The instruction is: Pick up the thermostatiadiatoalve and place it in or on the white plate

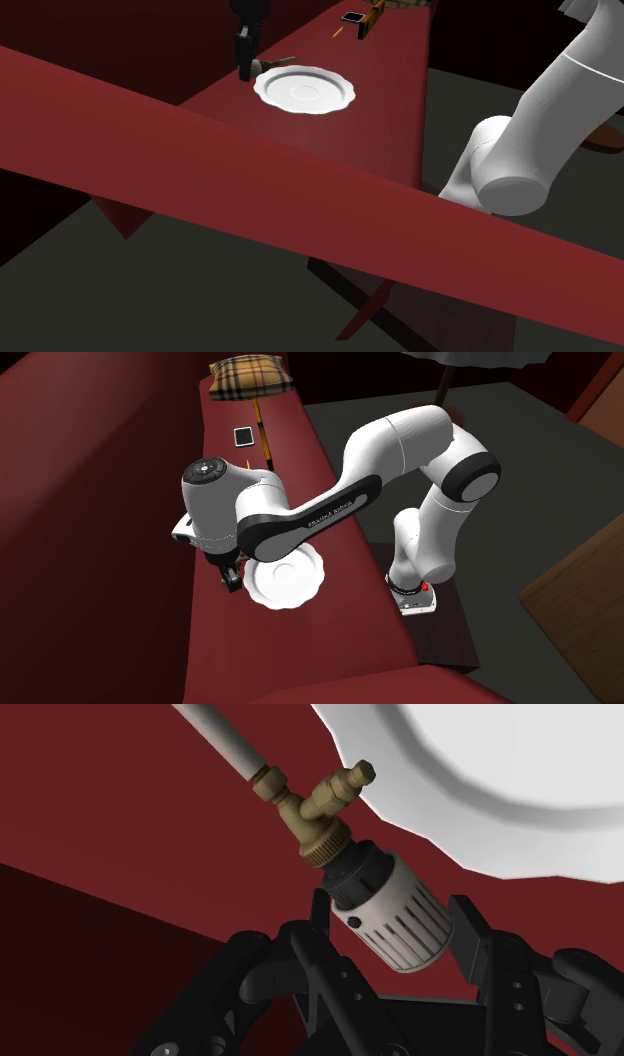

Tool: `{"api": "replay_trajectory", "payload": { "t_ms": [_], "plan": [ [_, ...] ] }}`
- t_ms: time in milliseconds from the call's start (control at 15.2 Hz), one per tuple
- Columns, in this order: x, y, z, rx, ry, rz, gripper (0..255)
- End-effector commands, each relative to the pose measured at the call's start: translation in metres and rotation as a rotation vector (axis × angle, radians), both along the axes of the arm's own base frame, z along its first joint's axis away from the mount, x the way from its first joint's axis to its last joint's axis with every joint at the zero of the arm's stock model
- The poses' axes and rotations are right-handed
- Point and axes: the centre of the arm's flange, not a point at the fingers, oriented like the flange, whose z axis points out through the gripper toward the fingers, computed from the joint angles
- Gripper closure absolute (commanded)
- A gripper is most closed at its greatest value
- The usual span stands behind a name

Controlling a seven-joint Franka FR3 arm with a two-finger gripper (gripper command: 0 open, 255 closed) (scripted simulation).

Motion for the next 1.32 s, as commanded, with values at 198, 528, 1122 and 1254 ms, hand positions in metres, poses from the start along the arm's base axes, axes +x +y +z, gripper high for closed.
{"api": "replay_trajectory", "payload": {
  "t_ms": [198,528,1122,1254],
  "plan": [
    [0.000,0.000,0.000,0.000,0.000,0.000,255],
    [0.000,0.000,0.010,0.000,0.000,0.000,255],
    [0.000,0.000,0.058,0.000,0.000,0.000,255],
    [0.000,0.000,0.068,0.000,0.000,0.000,255]
  ]
}}
